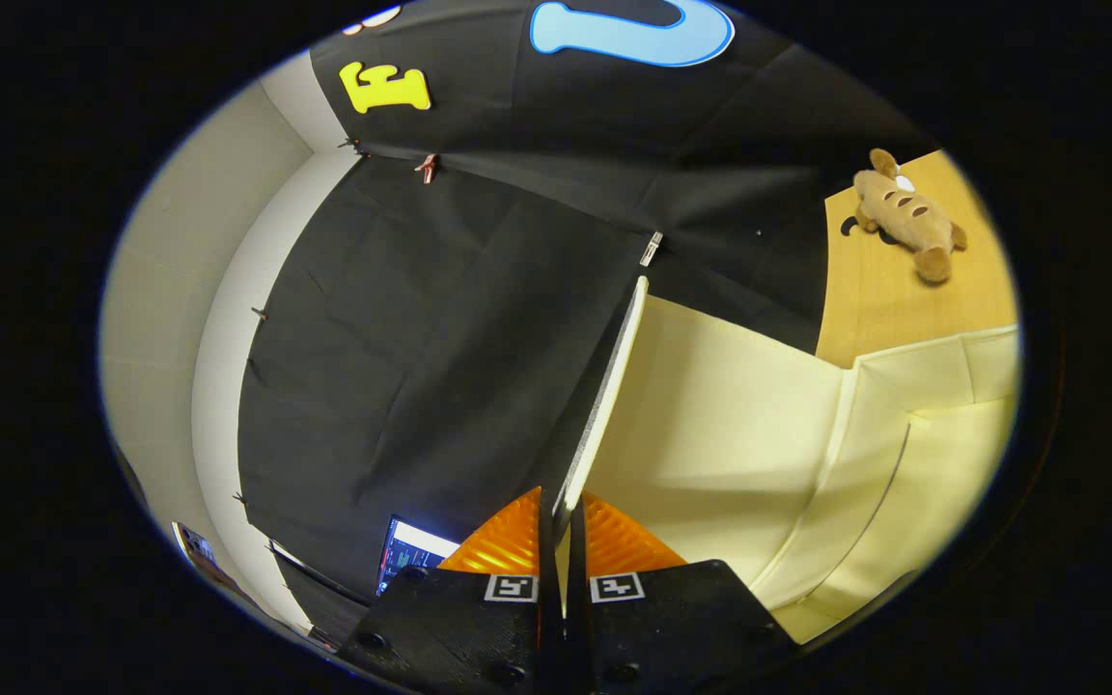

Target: Open the storage box then place both shoes into the box .Put the left shoe in first, then the right shoe, with the right side of both shoes facing outward in a uniform manner.

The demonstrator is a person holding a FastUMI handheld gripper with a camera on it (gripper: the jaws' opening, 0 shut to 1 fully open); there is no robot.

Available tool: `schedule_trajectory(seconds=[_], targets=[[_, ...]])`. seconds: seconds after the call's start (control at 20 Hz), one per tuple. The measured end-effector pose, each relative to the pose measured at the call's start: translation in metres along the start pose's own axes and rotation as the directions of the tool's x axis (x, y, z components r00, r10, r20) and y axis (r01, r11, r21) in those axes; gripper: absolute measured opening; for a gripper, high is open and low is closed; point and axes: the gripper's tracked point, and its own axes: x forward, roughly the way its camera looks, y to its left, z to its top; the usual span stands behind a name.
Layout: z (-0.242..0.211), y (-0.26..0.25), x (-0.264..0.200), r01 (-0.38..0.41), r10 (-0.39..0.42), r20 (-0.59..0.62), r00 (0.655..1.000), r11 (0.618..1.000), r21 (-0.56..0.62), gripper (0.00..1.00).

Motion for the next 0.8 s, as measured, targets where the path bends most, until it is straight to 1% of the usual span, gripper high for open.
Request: schedule_trajectory(seconds=[0.1, 0.15, 0.2, 0.25, 0.35, 0.45, 0.5, 0.55, 0.65, 0.7, 0.75, 0.8], targets=[[-0.003, -0.004, 0.013, 0.022, -0.022, 0.006, 1.0, 1.0, -0.015, 0.06], [-0.004, -0.009, 0.019, 0.049, -0.048, 0.013, 0.999, 0.998, -0.033, 0.14], [-0.002, -0.012, 0.02, 0.064, -0.063, 0.022, 0.998, 0.997, -0.046, 0.18], [0.001, -0.013, 0.021, 0.071, -0.069, 0.031, 0.997, 0.996, -0.053, 0.39], [0.008, -0.016, 0.015, 0.089, -0.086, 0.052, 0.995, 0.994, -0.066, 0.49], [0.018, -0.017, 0.007, 0.104, -0.098, 0.073, 0.992, 0.991, -0.079, 0.62], [0.021, -0.017, 0.002, 0.113, -0.105, 0.086, 0.991, 0.989, -0.093, 0.64], [0.026, -0.016, -0.005, 0.122, -0.111, 0.099, 0.989, 0.986, -0.112, 0.69], [0.031, -0.014, -0.024, 0.138, -0.12, 0.12, 0.985, 0.978, -0.155, 0.76], [0.033, -0.013, -0.037, 0.151, -0.129, 0.13, 0.983, 0.973, -0.175, 0.77], [0.035, -0.011, -0.049, 0.164, -0.138, 0.141, 0.98, 0.967, -0.197, 0.83], [0.038, -0.009, -0.061, 0.18, -0.147, 0.156, 0.977, 0.959, -0.22, 0.84]])
